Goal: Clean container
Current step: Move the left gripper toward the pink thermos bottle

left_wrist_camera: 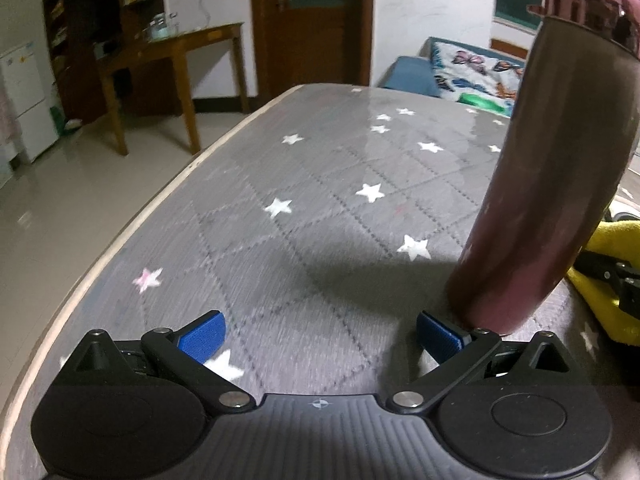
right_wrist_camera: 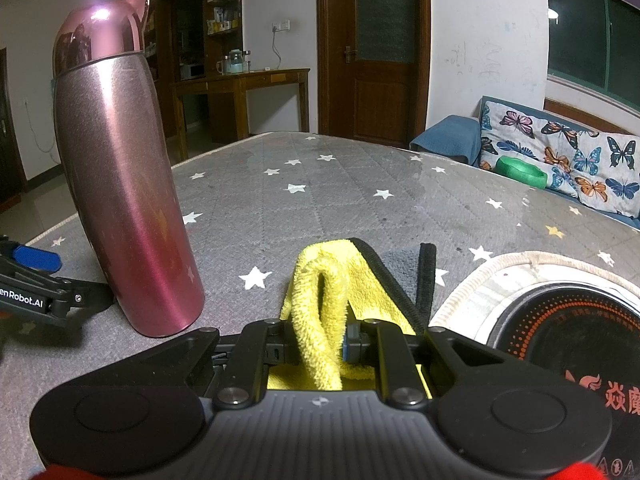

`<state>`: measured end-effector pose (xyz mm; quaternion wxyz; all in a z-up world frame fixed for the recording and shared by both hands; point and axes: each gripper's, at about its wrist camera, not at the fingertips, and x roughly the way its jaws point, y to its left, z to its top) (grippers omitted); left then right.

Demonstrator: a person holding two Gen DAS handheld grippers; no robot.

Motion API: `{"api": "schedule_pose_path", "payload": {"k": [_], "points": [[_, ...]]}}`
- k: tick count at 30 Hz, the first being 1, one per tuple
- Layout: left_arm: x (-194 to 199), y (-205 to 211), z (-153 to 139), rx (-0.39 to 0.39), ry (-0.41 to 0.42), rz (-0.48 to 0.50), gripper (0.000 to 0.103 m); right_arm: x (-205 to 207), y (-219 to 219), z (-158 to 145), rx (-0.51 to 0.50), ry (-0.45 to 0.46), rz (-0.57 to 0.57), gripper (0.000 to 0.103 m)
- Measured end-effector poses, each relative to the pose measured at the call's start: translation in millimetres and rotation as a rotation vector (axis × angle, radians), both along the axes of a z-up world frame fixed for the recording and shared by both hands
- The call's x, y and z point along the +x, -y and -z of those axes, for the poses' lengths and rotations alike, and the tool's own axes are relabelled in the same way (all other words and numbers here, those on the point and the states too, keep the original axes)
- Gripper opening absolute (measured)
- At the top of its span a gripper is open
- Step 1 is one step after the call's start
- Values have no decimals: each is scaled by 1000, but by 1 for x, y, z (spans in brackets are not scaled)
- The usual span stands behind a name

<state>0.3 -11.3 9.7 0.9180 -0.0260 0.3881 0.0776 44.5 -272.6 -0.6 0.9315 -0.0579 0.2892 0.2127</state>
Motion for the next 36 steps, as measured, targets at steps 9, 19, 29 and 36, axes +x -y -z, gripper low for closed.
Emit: {"api": "schedule_pose_path", "payload": {"k": [9, 19, 29, 36], "points": [[-6, 6, -2, -7, -19, -83, 103, 0, 1, 0, -3, 1, 0, 15], [-10, 10, -1, -5, 5, -115, 103, 1, 0, 1, -6, 3, 0, 15], [-13, 19, -2, -14, 20, -169, 103, 1, 0, 2, -6, 3, 0, 15], [-18, 27, -8, -43, 33, -73, 103, 1, 0, 2, -5, 2, 0, 15]]}}
